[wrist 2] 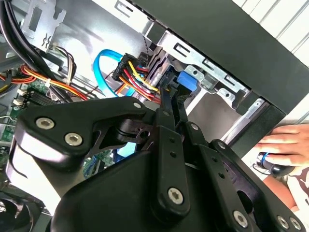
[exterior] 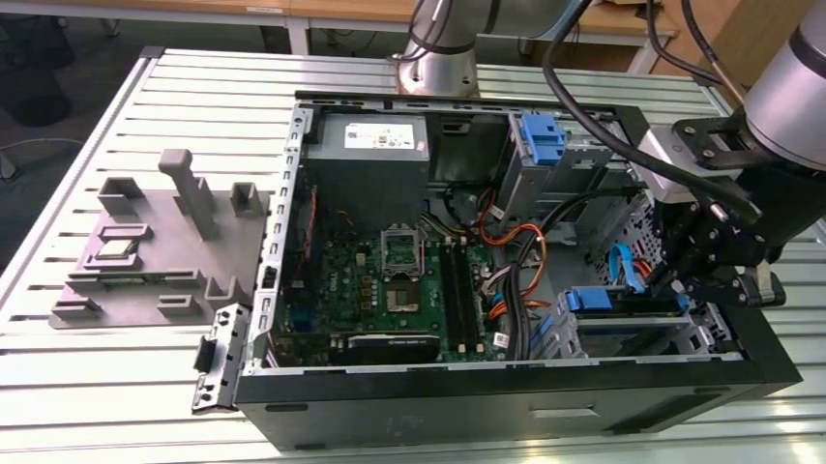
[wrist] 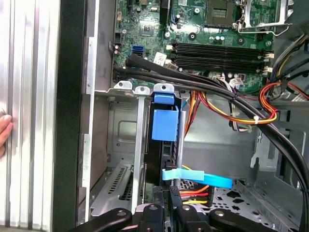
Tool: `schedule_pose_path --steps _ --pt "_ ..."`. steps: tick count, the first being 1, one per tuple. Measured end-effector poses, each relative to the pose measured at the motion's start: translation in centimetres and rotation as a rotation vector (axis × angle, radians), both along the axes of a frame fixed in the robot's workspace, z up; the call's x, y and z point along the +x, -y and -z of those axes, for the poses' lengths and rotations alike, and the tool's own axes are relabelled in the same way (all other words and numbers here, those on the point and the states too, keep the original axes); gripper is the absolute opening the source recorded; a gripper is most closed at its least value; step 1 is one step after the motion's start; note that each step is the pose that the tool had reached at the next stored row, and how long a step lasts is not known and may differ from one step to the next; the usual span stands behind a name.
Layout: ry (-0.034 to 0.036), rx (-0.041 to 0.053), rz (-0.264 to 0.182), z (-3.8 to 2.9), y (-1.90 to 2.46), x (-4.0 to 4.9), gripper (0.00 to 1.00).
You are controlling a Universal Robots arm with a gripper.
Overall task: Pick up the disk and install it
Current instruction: 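Insert the second disk wire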
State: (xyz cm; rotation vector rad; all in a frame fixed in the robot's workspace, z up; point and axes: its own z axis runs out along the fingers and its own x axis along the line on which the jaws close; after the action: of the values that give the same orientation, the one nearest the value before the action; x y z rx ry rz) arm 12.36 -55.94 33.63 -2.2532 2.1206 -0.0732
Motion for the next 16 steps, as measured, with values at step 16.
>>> schedule_pose_path --steps 16 --pt "0.0006 0.0003 -0.004 0.1 -0.06 -0.31 0.16"
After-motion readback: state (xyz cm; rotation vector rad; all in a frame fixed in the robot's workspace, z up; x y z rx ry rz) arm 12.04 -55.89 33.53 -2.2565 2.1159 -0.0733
